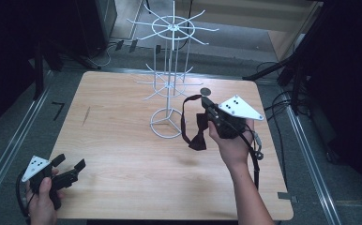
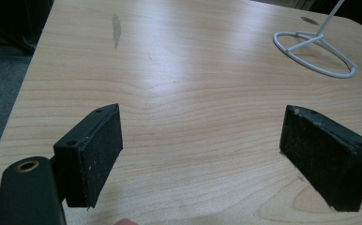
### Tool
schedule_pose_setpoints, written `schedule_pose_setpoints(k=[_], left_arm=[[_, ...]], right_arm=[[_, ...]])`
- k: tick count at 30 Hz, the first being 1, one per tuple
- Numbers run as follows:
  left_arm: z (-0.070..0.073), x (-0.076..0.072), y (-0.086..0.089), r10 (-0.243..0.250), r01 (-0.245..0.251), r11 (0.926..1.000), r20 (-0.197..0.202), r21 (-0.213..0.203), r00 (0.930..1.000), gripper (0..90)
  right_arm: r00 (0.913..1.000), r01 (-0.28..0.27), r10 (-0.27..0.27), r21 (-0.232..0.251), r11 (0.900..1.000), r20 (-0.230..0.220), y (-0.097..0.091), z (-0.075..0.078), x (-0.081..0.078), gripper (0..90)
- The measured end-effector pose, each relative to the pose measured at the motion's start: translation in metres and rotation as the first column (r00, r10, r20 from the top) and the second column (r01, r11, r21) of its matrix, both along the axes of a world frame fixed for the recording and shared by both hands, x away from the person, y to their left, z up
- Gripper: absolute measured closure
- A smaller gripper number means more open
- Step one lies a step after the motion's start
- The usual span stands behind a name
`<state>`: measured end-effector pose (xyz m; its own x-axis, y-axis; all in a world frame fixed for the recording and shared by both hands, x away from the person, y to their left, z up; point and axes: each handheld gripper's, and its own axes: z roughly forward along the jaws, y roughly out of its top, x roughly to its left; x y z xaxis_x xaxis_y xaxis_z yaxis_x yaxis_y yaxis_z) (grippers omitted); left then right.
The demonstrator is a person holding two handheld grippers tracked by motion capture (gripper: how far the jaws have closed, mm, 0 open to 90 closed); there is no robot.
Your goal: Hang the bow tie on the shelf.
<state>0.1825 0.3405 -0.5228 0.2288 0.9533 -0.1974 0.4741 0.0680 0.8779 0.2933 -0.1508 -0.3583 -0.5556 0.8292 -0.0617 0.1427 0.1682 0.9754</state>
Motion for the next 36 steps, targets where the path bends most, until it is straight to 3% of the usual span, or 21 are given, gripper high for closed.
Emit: schedule_pose_setpoints(k=[5,32,36], left_arm=[[0.0,0.0,0.0,0.001,-0.001,1.0,0.001,-0.003,1.0,14.3],[0.0,0.0,0.0,0.001,-0.001,1.0,0.0,-0.006,1.0,14.3],[0.0,0.0,0.001,0.0,0.0,1.0,0.0,-0.005,1.0,14.3]], right_arm=[[0.998,0.023,-0.023,-0.004,0.9997,-0.059,0.005,-0.009,0.017,90.0],[0.9824,0.034,-0.032,0.007,0.9994,-0.184,0.022,-0.057,0.047,90.0],[0.978,-0.001,0.004,0.016,0.9999,-0.209,0.025,-0.061,0.049,77.9]])
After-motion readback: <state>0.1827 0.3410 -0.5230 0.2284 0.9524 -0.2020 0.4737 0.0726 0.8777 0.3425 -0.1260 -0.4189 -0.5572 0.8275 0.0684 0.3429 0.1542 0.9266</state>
